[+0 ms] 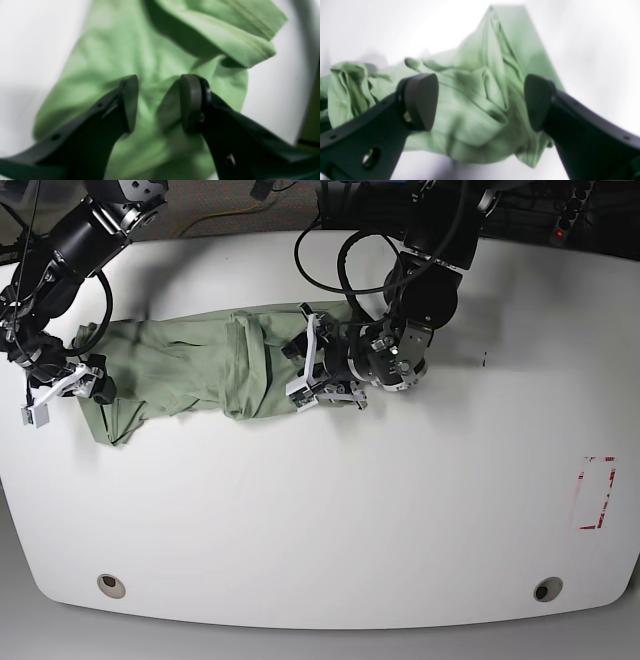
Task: Fold the T-shirt properly
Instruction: 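Grasp the folded shirt end with the left gripper and pull it straight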
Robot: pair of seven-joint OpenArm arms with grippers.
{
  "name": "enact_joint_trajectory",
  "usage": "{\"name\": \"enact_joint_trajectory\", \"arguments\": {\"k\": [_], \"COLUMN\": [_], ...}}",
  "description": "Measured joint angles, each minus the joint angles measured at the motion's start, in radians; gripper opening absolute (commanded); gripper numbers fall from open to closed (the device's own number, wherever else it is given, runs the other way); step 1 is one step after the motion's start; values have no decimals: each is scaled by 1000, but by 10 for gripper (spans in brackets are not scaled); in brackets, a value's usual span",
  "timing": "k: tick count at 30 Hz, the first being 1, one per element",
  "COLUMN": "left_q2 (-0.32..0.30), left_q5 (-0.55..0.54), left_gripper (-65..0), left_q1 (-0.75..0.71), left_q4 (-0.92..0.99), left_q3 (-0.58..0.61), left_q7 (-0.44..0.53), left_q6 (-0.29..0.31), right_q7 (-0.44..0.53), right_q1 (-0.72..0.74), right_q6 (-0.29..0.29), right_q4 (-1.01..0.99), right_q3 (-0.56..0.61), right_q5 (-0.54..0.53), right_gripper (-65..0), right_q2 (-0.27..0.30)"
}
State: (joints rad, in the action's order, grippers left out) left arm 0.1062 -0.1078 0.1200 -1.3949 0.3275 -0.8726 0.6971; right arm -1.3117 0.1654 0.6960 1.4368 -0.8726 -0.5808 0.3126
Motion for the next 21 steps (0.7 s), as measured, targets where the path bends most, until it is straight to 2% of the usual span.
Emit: {"name": "enact_joint_trajectory", "arguments": {"k": [4,15,18,21], "left_q2": [-17,-320,-379,-421], "left_q5": [5,-61,-100,-153], "left_gripper": [-407,-407,-407,-407], "left_q1": [9,-6,-6,-8], "left_q4": [45,-25,-34,-38], "left_q3": [-5,-14,-13,-42], "left_q7": [42,122,111,83], "left_q6": [5,15,11,11], "right_q7": [-2,-6,-43,-44], "right_q1": [0,-2,-19,-44], "right_q6": [0,0,0,0], "right_q4": [0,0,-2,-3], "right_q3": [-1,0,-1,9], "right_q5": [0,-8,-105,-174], "right_gripper": [-140,-133,-133,-133], "right_q2": [1,6,2,-48]}}
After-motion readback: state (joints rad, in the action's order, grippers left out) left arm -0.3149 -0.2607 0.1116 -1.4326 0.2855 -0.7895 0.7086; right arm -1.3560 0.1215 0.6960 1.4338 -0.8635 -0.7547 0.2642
